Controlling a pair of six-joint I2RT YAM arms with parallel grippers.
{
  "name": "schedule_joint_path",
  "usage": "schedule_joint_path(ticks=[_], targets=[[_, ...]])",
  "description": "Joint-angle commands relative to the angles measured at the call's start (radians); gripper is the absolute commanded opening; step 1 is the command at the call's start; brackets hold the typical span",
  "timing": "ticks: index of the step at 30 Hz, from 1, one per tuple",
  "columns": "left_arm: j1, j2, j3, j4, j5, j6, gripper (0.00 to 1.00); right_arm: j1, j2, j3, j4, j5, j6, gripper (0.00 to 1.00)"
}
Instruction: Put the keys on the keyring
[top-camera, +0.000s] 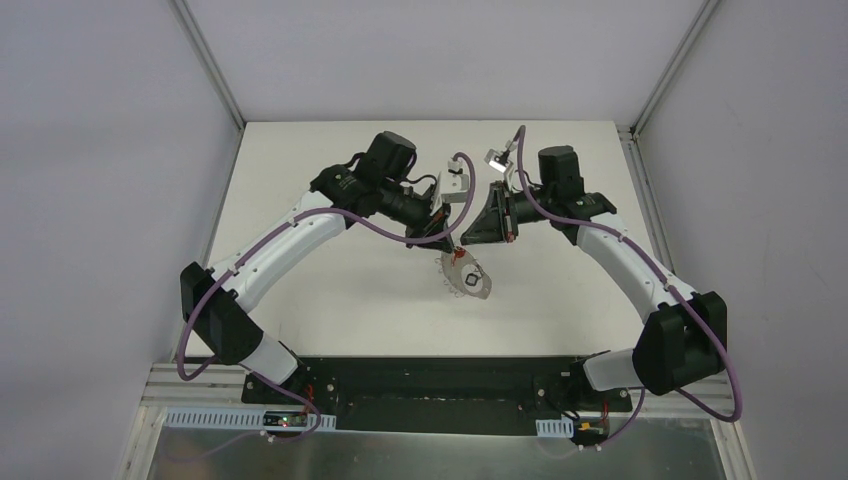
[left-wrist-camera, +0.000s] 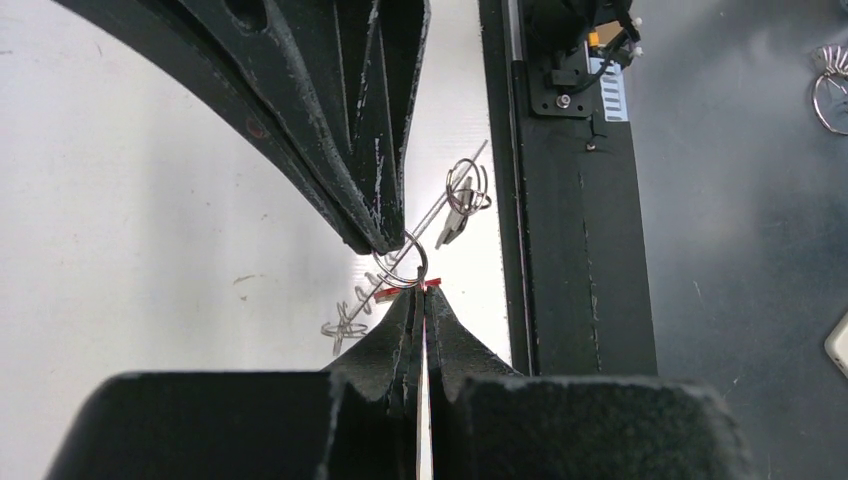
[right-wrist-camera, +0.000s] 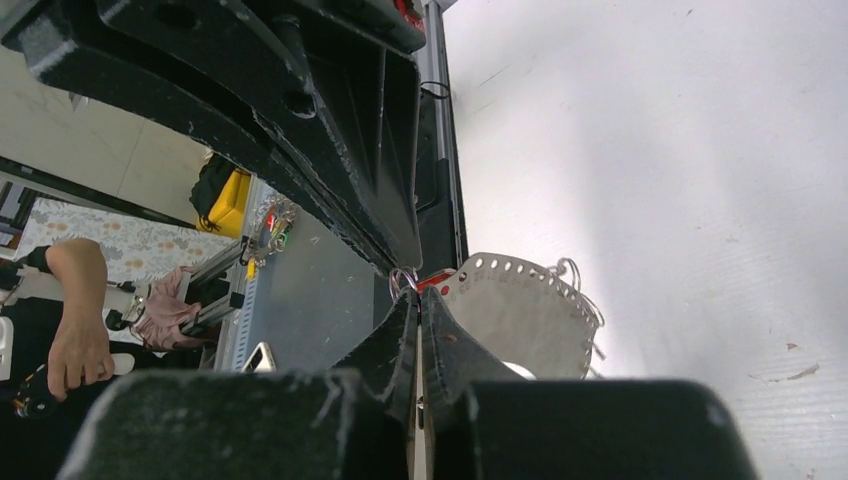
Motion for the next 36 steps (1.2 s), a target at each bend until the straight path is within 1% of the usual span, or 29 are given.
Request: schedule_joint_path(ticks=[1,3,9,15,21,26,29,36], targets=[[0.001,-0.026,-0.01,0.056,-0.003,-0.069,0.01,-0.008,-0.034,0.021,0.075,0.023,0.03,0.0],[0.003,-0.026,-0.014,0.065,-0.013,-0.088,0.05,-0.012,-0.034,0.022,0.078,0.022,0.034,0.0],[0.013,-0.033,-0.029,0.092,-0.023,-0.133,0.22,-0.021,-0.041,0.024,0.079,0.013,0.022,0.0],[0.03,-0.026,-0.034,0.137,0.002,-0.206,0.32,-0.024,-0.04,0.025,0.076,0.009,0.004,0.0],[0.057,-0.012,-0.034,0.17,0.009,-0.266,0.33,-0.023,-0.044,0.026,0.073,-0.003,0.0,0.0],[0.106,-0.012,-0.049,0.254,0.038,-0.36,0.33,-0.025,-0.046,0.026,0.064,-0.012,-0.029,0.0],[0.11,-0.009,-0.056,0.275,0.062,-0.379,0.34,-0.025,-0.045,0.034,0.066,-0.01,-0.041,0.0],[0.111,-0.007,-0.118,0.402,0.137,-0.497,0.36,-0.026,-0.038,0.049,0.083,-0.002,-0.031,0.0]])
